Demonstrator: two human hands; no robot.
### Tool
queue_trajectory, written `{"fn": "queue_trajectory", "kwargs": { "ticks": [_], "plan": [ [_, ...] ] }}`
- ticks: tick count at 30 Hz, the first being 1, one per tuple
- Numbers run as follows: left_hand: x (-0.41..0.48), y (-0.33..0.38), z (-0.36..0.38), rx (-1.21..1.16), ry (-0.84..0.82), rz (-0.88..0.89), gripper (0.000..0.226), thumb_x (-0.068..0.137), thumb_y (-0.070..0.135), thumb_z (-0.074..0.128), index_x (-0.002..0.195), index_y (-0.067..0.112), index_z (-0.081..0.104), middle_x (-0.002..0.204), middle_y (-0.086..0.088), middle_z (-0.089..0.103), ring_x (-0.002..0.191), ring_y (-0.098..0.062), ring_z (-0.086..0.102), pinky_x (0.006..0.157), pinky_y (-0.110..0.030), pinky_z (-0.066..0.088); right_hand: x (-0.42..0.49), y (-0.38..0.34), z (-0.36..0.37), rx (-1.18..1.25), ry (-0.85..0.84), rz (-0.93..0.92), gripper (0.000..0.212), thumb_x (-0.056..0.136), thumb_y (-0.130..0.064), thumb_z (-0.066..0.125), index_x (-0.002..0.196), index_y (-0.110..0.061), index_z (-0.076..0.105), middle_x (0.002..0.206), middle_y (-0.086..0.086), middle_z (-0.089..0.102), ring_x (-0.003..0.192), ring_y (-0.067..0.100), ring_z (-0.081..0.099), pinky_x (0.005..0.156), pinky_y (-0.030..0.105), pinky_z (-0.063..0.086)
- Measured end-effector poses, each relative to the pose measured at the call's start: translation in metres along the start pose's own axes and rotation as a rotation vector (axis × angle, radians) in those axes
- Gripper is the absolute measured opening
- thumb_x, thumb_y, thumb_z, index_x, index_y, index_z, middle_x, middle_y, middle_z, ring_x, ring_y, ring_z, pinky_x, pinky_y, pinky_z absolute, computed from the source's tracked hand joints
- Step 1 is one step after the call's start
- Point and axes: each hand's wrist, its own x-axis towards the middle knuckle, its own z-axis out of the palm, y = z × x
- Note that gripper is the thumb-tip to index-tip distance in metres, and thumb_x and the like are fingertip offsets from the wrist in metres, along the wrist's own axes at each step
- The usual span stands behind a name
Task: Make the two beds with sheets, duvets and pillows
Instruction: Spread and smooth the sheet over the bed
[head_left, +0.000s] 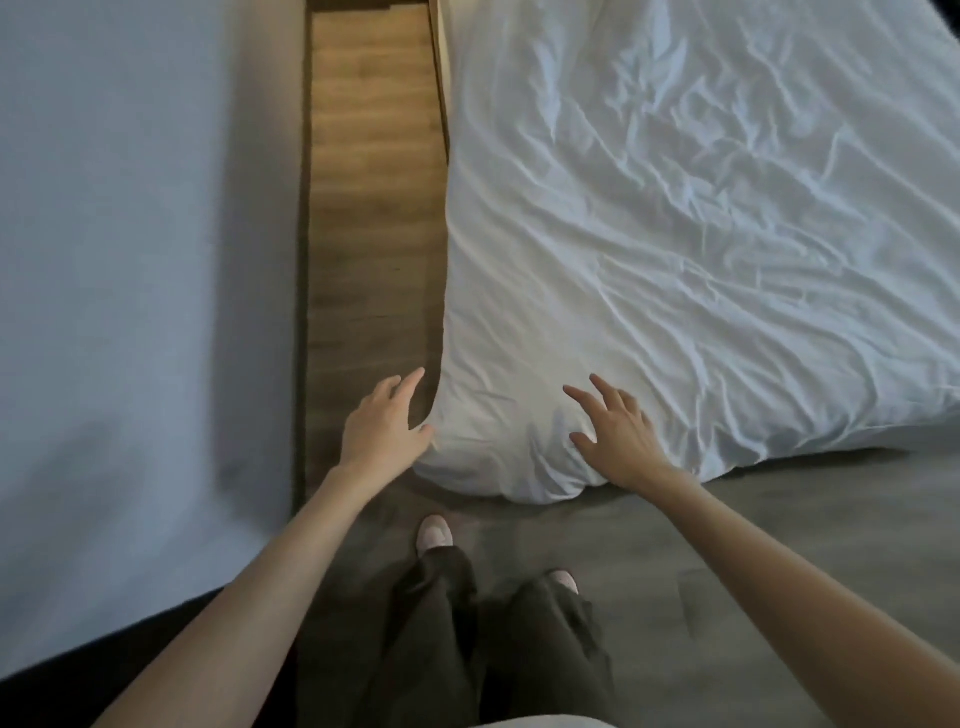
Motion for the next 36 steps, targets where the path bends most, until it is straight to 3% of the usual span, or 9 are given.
{"fn": "queue_trajectory", "kwargs": {
  "ticks": [10, 16, 18, 20, 24, 27, 30, 33, 36],
  "plan": [
    [0.084, -0.04, 0.112, 0.072, -0.17, 0.117, 0.091, 0.084, 0.039, 0.07, 0.153, 0.033, 0.012, 0.159, -0.009, 0.018, 0.142, -0.03, 0.029, 0.108, -0.046, 0.035, 0.066, 0.004, 0.073, 0.009, 0.063, 0.06, 0.064, 0.096, -0.032, 0.053, 0.151, -0.042, 0.022, 0.163, 0.004, -0.002, 0.149, 0.033, 0.001, 0.117, 0.051, 0.015],
    [0.123, -0.034, 0.193, 0.077, -0.287, 0.088, 0.119, 0.077, 0.033, 0.08, 0.147, 0.051, -0.015, 0.161, -0.01, -0.011, 0.148, -0.037, -0.002, 0.116, -0.061, 0.013, 0.088, 0.042, 0.129, 0.071, 0.058, 0.124, 0.082, 0.09, -0.032, 0.062, 0.15, -0.049, 0.01, 0.163, 0.002, -0.01, 0.15, 0.028, -0.002, 0.119, 0.054, 0.009],
    [0.135, -0.033, 0.215, 0.062, -0.269, 0.075, 0.128, 0.073, 0.033, 0.082, 0.141, 0.055, -0.025, 0.16, -0.012, -0.012, 0.147, -0.039, 0.0, 0.113, -0.068, 0.006, 0.09, 0.053, 0.139, 0.02, 0.079, 0.088, 0.09, 0.087, -0.034, 0.066, 0.15, -0.05, 0.005, 0.163, 0.002, -0.01, 0.15, 0.027, -0.004, 0.119, 0.052, 0.008],
    [0.143, -0.035, 0.232, 0.037, -0.2, 0.09, 0.129, 0.072, 0.036, 0.081, 0.137, 0.057, -0.028, 0.155, -0.017, 0.005, 0.142, -0.04, 0.018, 0.111, -0.066, 0.013, 0.093, 0.056, 0.143, 0.032, 0.117, 0.067, 0.094, 0.083, -0.034, 0.071, 0.15, -0.049, 0.006, 0.163, 0.004, -0.007, 0.15, 0.028, -0.002, 0.12, 0.05, 0.008],
    [0.149, -0.041, 0.249, -0.1, -0.068, 0.206, 0.109, 0.084, 0.019, 0.067, 0.143, 0.056, -0.016, 0.115, -0.018, 0.046, 0.104, -0.041, 0.053, 0.092, -0.05, 0.045, 0.097, 0.057, 0.154, 0.032, 0.165, 0.042, 0.103, 0.075, -0.036, 0.076, 0.15, -0.047, 0.005, 0.162, 0.005, -0.009, 0.15, 0.029, -0.002, 0.121, 0.05, 0.007],
    [0.143, -0.04, 0.242, -0.114, 0.036, 0.212, 0.082, 0.087, 0.014, 0.059, 0.15, 0.041, 0.014, 0.109, -0.019, 0.051, 0.098, -0.04, 0.056, 0.086, -0.048, 0.046, 0.096, 0.06, 0.154, 0.008, 0.109, 0.033, 0.111, 0.075, -0.037, 0.078, 0.15, -0.047, -0.003, 0.161, 0.004, -0.017, 0.149, 0.029, -0.009, 0.121, 0.049, 0.004],
    [0.122, -0.038, 0.215, -0.098, 0.131, 0.21, 0.059, 0.085, 0.009, 0.059, 0.137, 0.026, 0.036, 0.108, -0.014, 0.056, 0.094, -0.034, 0.059, 0.069, -0.038, 0.042, 0.091, 0.057, 0.14, 0.023, 0.018, 0.059, 0.113, 0.076, -0.039, 0.078, 0.15, -0.049, -0.007, 0.161, 0.003, -0.02, 0.149, 0.03, -0.011, 0.12, 0.053, 0.008],
    [0.097, -0.031, 0.174, -0.042, 0.194, 0.245, 0.043, 0.086, 0.01, 0.06, 0.122, 0.024, 0.041, 0.102, -0.004, 0.063, 0.086, -0.026, 0.064, 0.061, -0.03, 0.039, 0.075, 0.038, 0.126, 0.028, -0.057, 0.083, 0.116, 0.075, -0.046, 0.077, 0.148, -0.05, -0.014, 0.159, 0.002, -0.024, 0.148, 0.034, -0.013, 0.119, 0.058, 0.007],
    [0.069, -0.015, 0.132, -0.034, 0.19, 0.271, 0.04, 0.085, 0.01, 0.061, 0.118, 0.023, 0.042, 0.098, -0.003, 0.065, 0.084, -0.026, 0.066, 0.061, -0.03, 0.045, 0.046, 0.004, 0.12, -0.033, 0.079, -0.073, 0.117, 0.077, -0.049, 0.073, 0.145, -0.05, -0.023, 0.157, -0.001, -0.03, 0.146, 0.031, -0.023, 0.118, 0.059, -0.001]
  ]
}}
